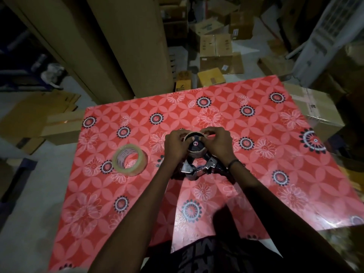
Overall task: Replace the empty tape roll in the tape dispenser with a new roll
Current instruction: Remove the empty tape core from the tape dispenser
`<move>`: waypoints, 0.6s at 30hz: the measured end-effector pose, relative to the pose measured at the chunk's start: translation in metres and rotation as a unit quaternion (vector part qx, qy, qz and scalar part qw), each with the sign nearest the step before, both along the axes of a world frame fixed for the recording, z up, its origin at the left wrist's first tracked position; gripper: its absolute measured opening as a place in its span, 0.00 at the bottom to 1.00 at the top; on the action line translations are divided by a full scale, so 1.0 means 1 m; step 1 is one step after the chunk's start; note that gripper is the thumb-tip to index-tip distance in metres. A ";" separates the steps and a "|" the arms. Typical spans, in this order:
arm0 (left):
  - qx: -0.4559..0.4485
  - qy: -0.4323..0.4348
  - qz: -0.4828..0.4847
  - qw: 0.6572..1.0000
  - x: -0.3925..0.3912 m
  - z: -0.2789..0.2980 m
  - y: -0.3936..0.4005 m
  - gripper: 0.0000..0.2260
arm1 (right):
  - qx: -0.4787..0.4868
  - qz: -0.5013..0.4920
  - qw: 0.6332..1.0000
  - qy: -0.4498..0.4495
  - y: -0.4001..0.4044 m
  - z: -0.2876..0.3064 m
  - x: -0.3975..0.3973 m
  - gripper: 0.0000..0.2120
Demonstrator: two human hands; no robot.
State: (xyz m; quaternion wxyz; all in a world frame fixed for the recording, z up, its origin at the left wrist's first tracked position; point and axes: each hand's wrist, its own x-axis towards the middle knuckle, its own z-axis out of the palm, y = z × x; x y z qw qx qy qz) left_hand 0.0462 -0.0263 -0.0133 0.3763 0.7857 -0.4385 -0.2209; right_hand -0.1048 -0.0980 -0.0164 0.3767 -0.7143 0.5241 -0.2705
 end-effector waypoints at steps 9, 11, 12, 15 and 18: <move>-0.026 0.042 0.106 0.993 -0.009 -0.010 0.021 0.11 | 0.005 0.016 1.000 -0.003 0.005 -0.001 0.008 0.09; -0.038 0.040 0.102 0.993 -0.010 -0.010 0.025 0.11 | 0.001 0.012 1.000 -0.007 0.010 -0.001 0.007 0.09; -0.039 0.041 0.104 0.993 -0.011 -0.009 0.025 0.11 | -0.003 0.012 1.000 -0.008 0.011 -0.001 0.007 0.09; -0.031 0.050 0.117 0.991 -0.011 -0.007 0.023 0.12 | -0.016 0.009 1.000 -0.007 0.010 0.000 0.007 0.09; -0.021 0.066 0.135 0.988 -0.012 -0.005 0.021 0.12 | -0.022 0.008 1.000 -0.008 0.008 0.002 0.007 0.09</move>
